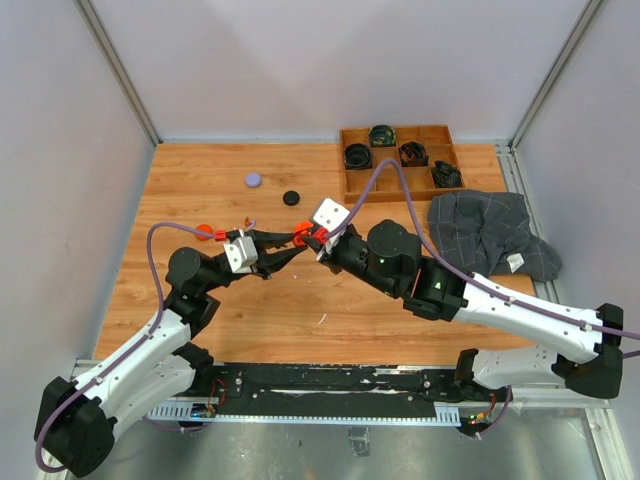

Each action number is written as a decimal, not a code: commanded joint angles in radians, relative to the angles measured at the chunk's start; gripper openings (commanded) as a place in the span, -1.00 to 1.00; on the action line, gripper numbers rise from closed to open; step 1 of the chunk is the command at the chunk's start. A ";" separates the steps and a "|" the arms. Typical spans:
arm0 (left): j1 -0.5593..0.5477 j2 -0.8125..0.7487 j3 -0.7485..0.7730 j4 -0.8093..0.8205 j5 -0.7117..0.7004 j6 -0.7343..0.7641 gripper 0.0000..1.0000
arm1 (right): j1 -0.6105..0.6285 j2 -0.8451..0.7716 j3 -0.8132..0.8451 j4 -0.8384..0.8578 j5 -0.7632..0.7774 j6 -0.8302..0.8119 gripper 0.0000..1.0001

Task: Insert the wireless bluetooth earbuds into the charging case
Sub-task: Place the earbud in the charging case, then pick up the earbud from the center of the board.

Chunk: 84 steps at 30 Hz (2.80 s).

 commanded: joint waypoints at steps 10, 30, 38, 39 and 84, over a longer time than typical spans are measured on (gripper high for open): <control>0.007 -0.009 -0.002 0.034 0.021 -0.021 -0.99 | 0.031 0.026 -0.022 0.064 0.064 -0.052 -0.87; 0.007 0.021 0.034 0.034 0.013 -0.139 -0.99 | 0.032 -0.036 -0.122 0.112 -0.015 -0.116 -0.61; 0.007 0.014 0.023 0.034 0.015 -0.119 -0.99 | 0.031 -0.053 -0.121 0.090 -0.021 -0.111 -0.34; 0.007 0.010 0.020 0.034 0.013 -0.111 -1.00 | 0.031 -0.056 -0.118 0.083 -0.026 -0.109 -0.30; 0.007 -0.142 0.101 -0.543 -0.415 0.091 -0.99 | -0.676 0.534 -0.025 -0.309 -0.528 0.181 0.13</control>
